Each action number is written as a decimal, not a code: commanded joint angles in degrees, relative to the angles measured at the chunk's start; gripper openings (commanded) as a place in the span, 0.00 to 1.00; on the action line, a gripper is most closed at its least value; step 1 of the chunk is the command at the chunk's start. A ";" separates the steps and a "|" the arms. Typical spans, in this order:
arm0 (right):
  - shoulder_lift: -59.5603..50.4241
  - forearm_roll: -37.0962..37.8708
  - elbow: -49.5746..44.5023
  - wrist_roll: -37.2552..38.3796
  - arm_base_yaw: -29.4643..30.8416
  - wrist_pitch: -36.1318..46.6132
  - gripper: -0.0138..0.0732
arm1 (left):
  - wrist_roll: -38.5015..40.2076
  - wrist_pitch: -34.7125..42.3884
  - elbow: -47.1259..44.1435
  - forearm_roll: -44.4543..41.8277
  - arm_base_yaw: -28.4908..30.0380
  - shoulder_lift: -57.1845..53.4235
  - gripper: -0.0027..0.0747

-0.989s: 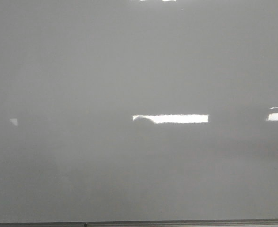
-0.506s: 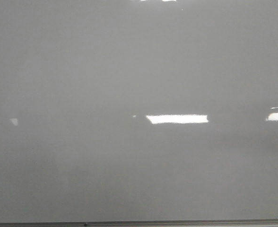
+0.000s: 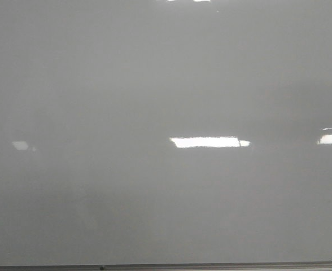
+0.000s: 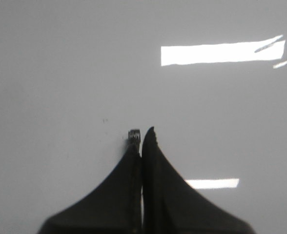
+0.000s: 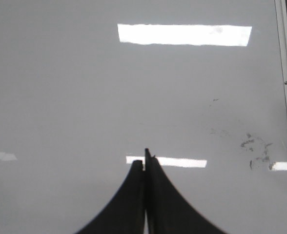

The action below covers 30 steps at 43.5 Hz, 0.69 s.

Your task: Write number 7 on whiteboard

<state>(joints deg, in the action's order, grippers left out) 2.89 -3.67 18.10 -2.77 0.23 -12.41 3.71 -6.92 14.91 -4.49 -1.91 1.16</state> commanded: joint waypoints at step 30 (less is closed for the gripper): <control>33.28 0.40 26.09 -0.45 -0.04 -16.55 0.08 | 0.48 -21.02 27.20 0.21 -0.19 29.35 0.01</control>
<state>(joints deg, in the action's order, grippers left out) 34.05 -3.67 42.13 -2.67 0.23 -32.50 3.71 -31.80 40.24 -4.49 -1.91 28.17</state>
